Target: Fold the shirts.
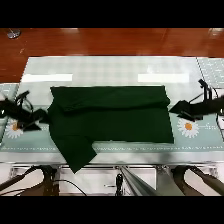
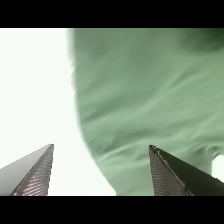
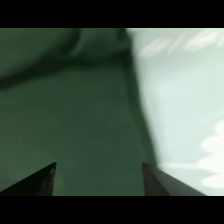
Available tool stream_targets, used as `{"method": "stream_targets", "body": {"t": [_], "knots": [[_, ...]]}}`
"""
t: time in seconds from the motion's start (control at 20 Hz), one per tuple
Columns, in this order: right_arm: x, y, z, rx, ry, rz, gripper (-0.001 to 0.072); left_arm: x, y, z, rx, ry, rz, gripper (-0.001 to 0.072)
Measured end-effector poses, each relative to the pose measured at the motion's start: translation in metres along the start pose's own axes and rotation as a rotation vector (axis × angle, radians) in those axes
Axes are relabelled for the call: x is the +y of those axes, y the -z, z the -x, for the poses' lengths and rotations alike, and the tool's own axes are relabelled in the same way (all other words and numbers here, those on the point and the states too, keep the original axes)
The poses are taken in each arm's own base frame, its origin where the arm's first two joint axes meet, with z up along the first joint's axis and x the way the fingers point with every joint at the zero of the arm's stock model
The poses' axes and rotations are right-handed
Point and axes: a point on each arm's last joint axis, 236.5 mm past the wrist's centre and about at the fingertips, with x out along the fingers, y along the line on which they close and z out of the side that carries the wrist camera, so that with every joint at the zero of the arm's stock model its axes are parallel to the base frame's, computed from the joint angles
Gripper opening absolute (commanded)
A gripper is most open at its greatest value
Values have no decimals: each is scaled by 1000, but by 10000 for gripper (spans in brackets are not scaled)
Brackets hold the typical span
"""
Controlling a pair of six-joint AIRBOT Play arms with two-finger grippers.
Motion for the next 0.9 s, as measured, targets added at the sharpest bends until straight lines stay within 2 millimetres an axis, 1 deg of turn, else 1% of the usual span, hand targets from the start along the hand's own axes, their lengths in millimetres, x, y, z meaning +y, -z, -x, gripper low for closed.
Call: {"method": "stream_targets", "body": {"t": [0.1,0.2,0.35,0.45,0.6,0.75,0.8,0.85,0.9], "knots": [[9,20,-4,-39,-58,-20,618,13,19,-8,-14,26,71,706],[15,31,-8,-65,-96,-34,618,14,30,-18,-38,76,115,707],[20,38,-11,-88,-130,-48,618,-8,40,-33,-56,214,132,706],[25,39,-11,-96,-154,-55,618,-19,51,-44,-41,277,140,705],[33,41,-10,-98,-194,-63,618,-33,57,-50,-32,343,137,705],[38,35,-5,-117,-210,-58,618,-45,65,-55,-7,358,89,701],[37,31,-1,-131,-207,-60,618,-50,69,-57,7,356,64,658],[33,27,3,-143,-197,-63,618,-55,73,-60,22,351,34,477],[26,22,8,-158,-177,-75,618,-57,75,-64,31,337,5,107]]}}
